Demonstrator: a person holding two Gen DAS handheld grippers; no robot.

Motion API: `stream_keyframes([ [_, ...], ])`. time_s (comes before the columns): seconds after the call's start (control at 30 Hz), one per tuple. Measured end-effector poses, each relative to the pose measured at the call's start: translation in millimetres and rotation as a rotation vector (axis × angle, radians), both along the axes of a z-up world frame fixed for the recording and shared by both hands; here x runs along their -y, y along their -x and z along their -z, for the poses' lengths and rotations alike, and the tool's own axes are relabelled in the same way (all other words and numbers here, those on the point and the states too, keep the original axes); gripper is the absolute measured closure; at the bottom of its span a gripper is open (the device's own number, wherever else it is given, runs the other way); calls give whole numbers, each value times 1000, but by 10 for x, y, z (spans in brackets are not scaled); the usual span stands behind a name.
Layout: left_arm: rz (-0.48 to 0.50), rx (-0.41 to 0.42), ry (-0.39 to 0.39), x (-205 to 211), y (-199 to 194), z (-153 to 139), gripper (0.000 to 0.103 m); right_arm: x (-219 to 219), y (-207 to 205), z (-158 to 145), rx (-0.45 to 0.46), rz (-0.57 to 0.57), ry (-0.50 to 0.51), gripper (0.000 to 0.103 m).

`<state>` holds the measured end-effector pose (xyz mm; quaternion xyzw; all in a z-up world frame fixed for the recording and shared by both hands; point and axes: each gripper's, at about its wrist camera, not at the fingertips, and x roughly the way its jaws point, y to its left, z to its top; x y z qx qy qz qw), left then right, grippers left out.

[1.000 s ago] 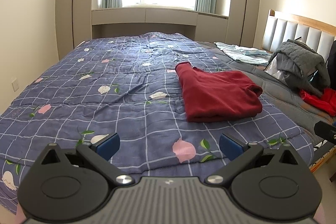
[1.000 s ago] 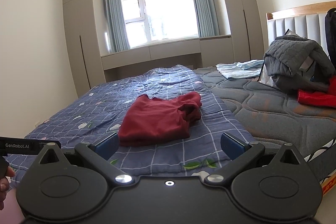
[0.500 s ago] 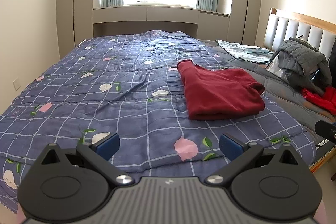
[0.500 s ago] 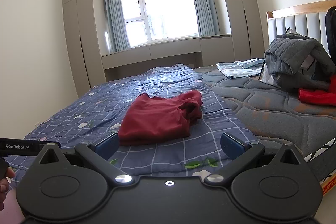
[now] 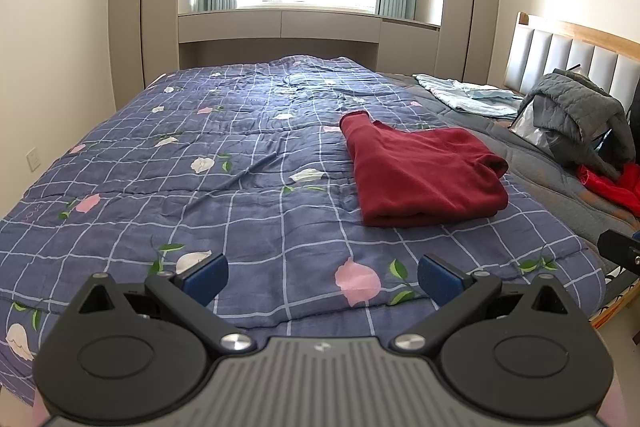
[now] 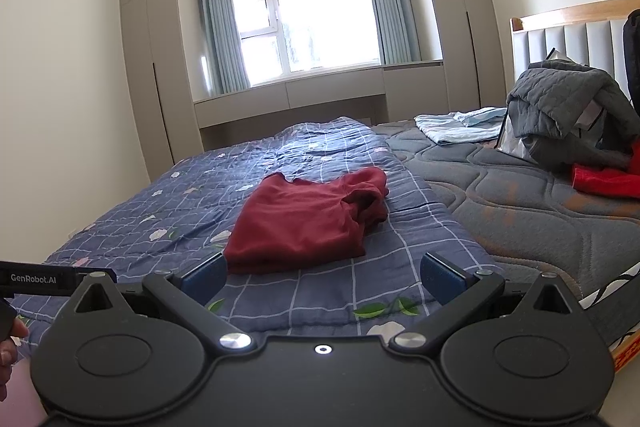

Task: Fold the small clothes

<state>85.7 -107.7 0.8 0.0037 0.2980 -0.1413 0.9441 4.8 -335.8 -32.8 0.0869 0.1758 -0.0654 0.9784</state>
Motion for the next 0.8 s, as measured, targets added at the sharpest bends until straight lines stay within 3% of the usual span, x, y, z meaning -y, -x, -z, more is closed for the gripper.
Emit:
stream_keyframes([
  [0.67, -8, -9, -8, -7, -41, 36, 0, 6, -36, 38, -14, -4, -3, 0],
  [0.8, -33, -6, -53, 14, -44, 27, 0, 3, -35, 38, -12, -5, -1, 0],
])
